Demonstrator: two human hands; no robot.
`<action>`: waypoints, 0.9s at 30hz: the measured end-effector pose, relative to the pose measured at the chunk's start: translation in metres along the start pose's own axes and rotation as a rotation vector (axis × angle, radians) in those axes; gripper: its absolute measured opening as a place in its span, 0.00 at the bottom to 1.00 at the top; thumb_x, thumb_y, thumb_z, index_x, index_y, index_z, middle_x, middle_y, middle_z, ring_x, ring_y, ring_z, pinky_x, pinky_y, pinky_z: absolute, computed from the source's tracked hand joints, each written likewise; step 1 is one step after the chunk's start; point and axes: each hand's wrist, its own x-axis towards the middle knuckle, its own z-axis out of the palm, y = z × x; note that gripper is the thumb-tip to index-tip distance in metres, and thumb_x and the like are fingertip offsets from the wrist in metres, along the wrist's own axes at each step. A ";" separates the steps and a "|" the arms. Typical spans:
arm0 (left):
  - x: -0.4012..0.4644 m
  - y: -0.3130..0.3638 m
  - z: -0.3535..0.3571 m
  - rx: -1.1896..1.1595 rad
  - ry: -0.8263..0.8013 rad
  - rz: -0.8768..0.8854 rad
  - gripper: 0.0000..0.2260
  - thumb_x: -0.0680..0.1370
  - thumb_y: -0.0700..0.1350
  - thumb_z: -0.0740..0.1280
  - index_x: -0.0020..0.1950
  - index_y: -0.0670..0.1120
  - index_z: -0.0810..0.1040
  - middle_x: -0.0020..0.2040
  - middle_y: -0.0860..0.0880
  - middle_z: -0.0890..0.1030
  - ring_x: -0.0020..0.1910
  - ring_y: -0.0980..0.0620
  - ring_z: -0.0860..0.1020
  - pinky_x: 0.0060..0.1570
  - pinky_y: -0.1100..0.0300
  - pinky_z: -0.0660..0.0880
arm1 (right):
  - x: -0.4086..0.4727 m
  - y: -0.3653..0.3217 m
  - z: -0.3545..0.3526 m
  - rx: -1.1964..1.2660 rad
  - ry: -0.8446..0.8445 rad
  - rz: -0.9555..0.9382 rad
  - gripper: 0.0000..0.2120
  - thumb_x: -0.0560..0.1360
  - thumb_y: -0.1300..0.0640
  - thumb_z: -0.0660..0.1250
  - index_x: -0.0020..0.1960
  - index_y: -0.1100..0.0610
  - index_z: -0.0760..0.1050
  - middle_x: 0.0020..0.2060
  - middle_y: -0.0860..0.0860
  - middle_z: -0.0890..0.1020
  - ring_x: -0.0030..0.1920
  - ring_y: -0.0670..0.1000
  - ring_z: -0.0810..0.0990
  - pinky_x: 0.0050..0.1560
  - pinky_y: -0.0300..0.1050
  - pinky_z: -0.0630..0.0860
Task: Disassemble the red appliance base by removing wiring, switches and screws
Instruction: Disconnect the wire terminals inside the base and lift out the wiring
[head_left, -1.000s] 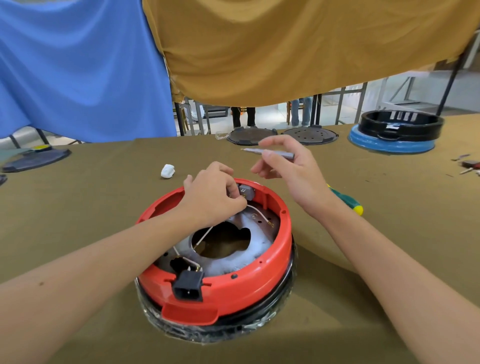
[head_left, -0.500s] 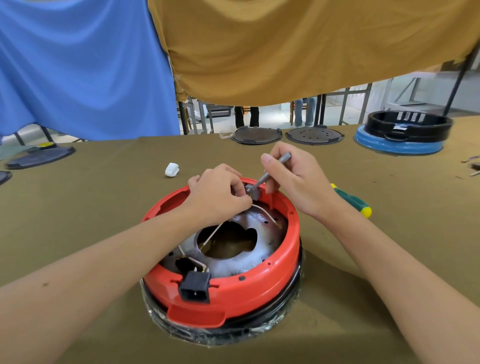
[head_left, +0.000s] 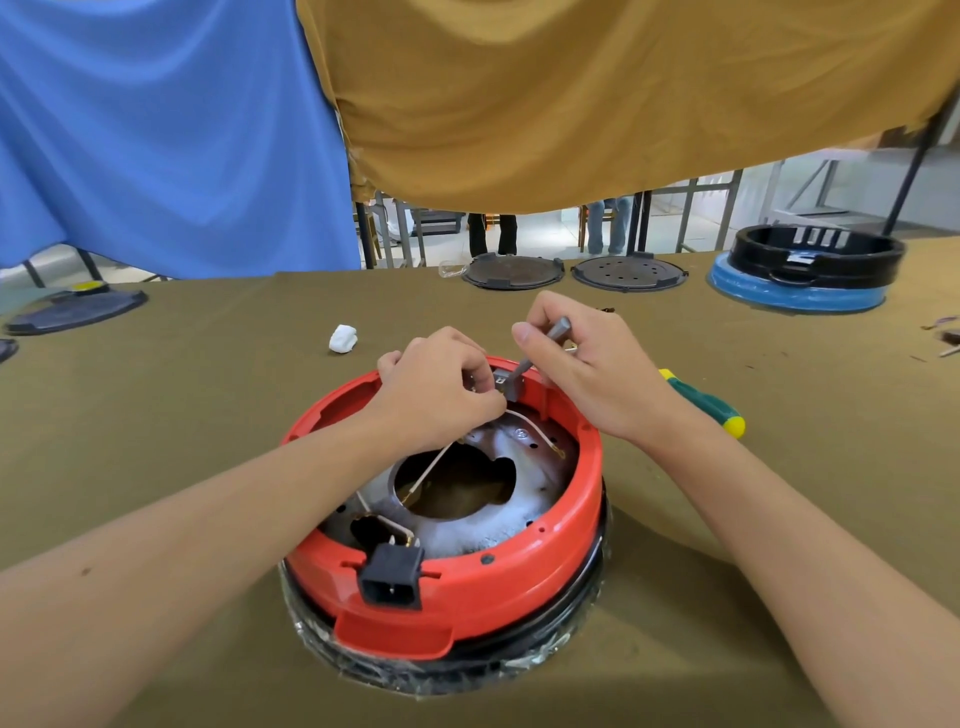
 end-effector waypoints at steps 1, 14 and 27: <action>0.000 0.000 0.000 -0.002 -0.001 -0.001 0.06 0.70 0.50 0.71 0.33 0.52 0.78 0.54 0.60 0.75 0.53 0.55 0.74 0.54 0.53 0.61 | 0.000 0.000 0.000 0.003 -0.010 -0.005 0.13 0.82 0.55 0.62 0.39 0.52 0.67 0.28 0.37 0.78 0.30 0.42 0.76 0.32 0.32 0.67; 0.000 -0.001 -0.003 -0.036 -0.001 -0.004 0.05 0.69 0.49 0.72 0.32 0.53 0.82 0.54 0.61 0.76 0.51 0.59 0.72 0.63 0.46 0.67 | 0.000 -0.003 0.001 -0.027 -0.003 -0.030 0.13 0.82 0.56 0.63 0.38 0.51 0.68 0.29 0.35 0.77 0.31 0.42 0.75 0.34 0.36 0.69; 0.001 0.000 -0.003 -0.033 0.010 0.026 0.05 0.70 0.48 0.73 0.34 0.51 0.84 0.53 0.59 0.77 0.56 0.58 0.74 0.62 0.44 0.68 | 0.002 -0.005 0.001 0.003 -0.042 0.005 0.13 0.81 0.56 0.64 0.38 0.49 0.68 0.28 0.37 0.78 0.30 0.41 0.75 0.33 0.30 0.67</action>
